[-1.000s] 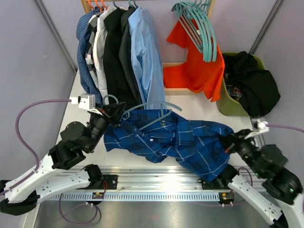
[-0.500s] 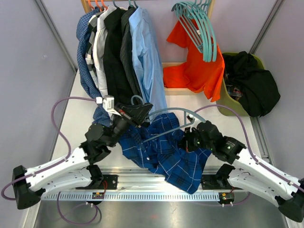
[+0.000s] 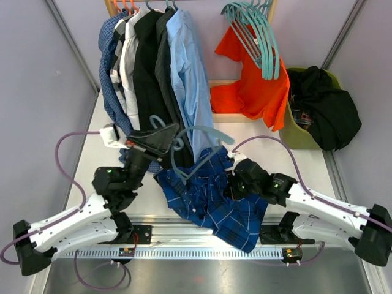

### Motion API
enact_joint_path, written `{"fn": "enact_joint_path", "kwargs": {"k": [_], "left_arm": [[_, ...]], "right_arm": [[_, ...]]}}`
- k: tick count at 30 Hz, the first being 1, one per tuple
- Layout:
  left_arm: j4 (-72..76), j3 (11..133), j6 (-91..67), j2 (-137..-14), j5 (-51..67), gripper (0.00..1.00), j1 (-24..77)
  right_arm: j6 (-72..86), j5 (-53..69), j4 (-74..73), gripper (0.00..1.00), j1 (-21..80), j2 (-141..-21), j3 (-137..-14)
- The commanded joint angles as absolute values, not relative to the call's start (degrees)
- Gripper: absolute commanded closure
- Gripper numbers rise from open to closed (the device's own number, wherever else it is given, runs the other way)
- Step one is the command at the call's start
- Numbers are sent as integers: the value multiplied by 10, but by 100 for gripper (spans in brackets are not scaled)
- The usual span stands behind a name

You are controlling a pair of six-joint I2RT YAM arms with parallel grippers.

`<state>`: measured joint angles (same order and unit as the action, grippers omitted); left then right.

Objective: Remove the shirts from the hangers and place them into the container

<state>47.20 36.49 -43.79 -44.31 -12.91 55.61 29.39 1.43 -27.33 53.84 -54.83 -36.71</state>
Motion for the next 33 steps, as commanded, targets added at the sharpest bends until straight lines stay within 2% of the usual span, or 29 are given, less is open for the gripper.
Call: {"fn": "enact_joint_path", "kwargs": {"k": [1,3,6,7,9,10,11,12,13,14,16,17,20,27,33], "left_arm": [[547,356,-476,-386,-166,100,554],[542,343,-471,-353,-172,100,554],[395,375,-439,-303,-197,100,554],[261,394,-420,-292,-204,100,554],[112,470,-388,-287,-221,100,554],[-32,494,-360,-291,-226,100,554],[-96,518,-349,-295,-232,100,554],[-149,534,-339,-301,-233,100,554],[-234,553,-321,-301,-230,100,554],[-273,559,-316,-299,-234,100,554],[-358,566,-295,-284,-225,100,554],[-382,573,-291,-277,-227,100,554],[-454,584,-269,-250,-222,100,553],[-476,552,-227,-260,-131,100,554],[-380,518,-209,-300,-37,100,554]], "right_arm": [[292,-3,-266,100,555,-579,-378],[297,-6,-263,100,569,-589,-379],[301,-41,-285,100,580,-586,-399],[301,-49,-296,100,581,-584,-406],[299,-61,-338,100,584,-572,-434],[297,-68,-354,98,583,-566,-445],[294,-70,-387,62,584,-549,-468],[287,-67,-403,54,585,-540,-482],[280,-63,-420,50,586,-527,-495],[271,-62,-450,40,585,-503,-522],[264,-72,-480,28,586,-477,-550],[258,-80,-509,16,586,-456,-579],[252,-99,-551,2,586,-426,-624],[246,-57,-541,1,587,-409,-653],[273,128,-372,0,588,-420,-586]]}}
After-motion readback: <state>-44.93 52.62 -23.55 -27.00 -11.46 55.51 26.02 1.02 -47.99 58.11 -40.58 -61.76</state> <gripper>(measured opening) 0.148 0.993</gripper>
